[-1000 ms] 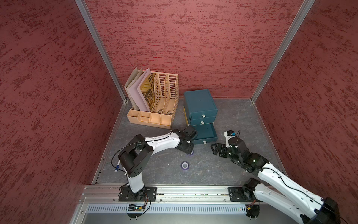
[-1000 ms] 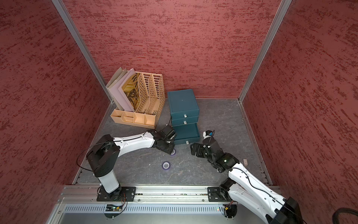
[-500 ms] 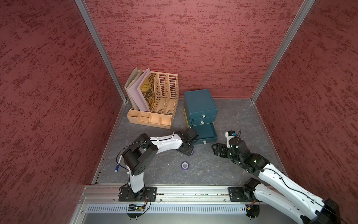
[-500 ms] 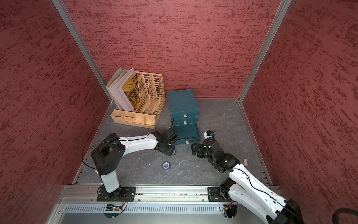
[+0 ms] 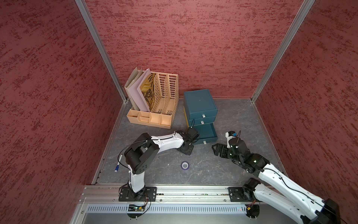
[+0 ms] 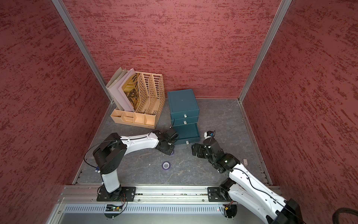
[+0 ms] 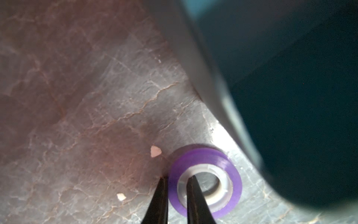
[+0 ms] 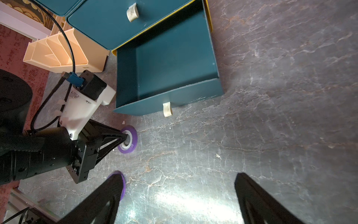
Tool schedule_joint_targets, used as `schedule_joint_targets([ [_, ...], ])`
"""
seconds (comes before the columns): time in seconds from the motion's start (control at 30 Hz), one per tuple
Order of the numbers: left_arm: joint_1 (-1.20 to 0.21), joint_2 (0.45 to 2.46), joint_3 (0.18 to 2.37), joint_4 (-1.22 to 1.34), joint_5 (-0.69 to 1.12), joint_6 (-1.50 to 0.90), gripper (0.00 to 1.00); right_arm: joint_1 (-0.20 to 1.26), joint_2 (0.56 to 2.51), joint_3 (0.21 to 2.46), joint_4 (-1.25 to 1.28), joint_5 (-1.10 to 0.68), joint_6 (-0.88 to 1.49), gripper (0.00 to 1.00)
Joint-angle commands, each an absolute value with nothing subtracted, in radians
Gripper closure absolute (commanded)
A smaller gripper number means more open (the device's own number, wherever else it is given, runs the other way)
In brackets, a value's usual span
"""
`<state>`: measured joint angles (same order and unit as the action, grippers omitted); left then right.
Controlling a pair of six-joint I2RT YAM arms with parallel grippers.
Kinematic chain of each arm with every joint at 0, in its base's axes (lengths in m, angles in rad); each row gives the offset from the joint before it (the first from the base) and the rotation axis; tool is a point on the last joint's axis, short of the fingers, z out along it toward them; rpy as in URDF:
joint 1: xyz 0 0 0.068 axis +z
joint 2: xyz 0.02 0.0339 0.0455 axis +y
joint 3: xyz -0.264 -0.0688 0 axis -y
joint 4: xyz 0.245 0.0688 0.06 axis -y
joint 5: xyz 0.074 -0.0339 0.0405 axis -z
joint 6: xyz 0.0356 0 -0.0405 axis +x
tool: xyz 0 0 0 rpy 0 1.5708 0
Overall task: Place the transparent tape into the drawer according to color
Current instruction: Pick up the tape at the center of the board.
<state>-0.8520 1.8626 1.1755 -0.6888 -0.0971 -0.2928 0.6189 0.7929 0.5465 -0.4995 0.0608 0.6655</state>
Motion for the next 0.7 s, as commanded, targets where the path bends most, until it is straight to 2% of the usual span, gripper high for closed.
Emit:
schedule_joint_targets([
  [0.0, -0.850, 1.914, 1.168, -0.734, -0.077, -0.281, 0.97, 0.609, 0.780, 0.541, -0.503, 0.097, 0.665, 0.04],
  [0.07, -0.850, 1.909, 1.166, -0.739, -0.080, -0.283, 1.00, 0.609, 0.778, 0.540, -0.503, 0.097, 0.666, 0.04],
  [0.67, -0.854, 1.659, 1.214, -0.757, -0.199, -0.282, 1.00, 0.601, 0.738, 0.515, -0.502, 0.107, 0.681, 0.03],
])
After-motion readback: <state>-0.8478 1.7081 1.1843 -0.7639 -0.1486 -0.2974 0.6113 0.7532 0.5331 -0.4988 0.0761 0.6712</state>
